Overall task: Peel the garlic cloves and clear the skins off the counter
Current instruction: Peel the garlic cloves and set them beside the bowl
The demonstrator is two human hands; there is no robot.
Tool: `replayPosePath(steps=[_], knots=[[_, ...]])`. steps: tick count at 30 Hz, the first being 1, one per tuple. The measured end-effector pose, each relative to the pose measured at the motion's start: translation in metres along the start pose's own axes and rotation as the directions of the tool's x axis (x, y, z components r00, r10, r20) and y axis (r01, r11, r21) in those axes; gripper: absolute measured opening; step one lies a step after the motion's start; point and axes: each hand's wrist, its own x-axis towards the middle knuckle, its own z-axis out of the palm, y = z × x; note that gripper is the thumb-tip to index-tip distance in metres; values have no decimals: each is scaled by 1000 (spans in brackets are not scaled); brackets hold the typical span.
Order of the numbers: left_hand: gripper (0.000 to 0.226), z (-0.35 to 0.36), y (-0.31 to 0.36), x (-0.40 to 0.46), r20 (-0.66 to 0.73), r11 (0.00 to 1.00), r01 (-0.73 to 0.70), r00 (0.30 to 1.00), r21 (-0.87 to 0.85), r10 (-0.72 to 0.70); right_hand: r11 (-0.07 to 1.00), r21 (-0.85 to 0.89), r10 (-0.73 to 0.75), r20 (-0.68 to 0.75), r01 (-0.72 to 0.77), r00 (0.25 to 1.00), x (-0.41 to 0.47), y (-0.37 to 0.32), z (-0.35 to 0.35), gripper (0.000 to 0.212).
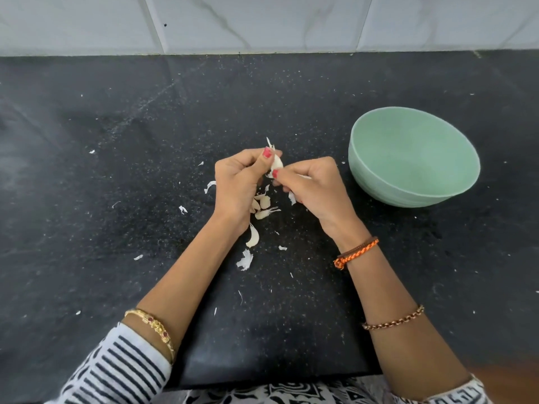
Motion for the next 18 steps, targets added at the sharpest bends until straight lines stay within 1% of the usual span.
replayPosePath(steps=[4, 8, 10, 12, 15, 18], knots=[[26, 4, 0, -2, -32, 1000, -8, 999, -7, 8, 992, -80, -100, 5, 100, 995, -1, 2, 3, 30], [30, 4, 1, -3, -24, 1000, -2, 1000, -1, 2, 981, -125, -145, 12, 145, 989, 3, 7, 3, 25], [30, 5, 2, -3, -12, 1000, 14, 1000, -4, -14, 979, -131, -156, 9, 156, 988, 3, 7, 3, 18], [31, 6, 4, -3, 0, 999, 47, 999, -25, -47, 980, -125, -152, 14, 153, 988, 2, 7, 2, 15], [32, 8, 7, -3, 20, 995, 85, 996, -44, -84, 981, -117, -155, 18, 156, 988, 2, 9, 4, 20], [33, 9, 6, -2, 28, 993, 101, 995, -61, -99, 982, -117, -151, -7, 149, 988, 3, 10, 7, 20]])
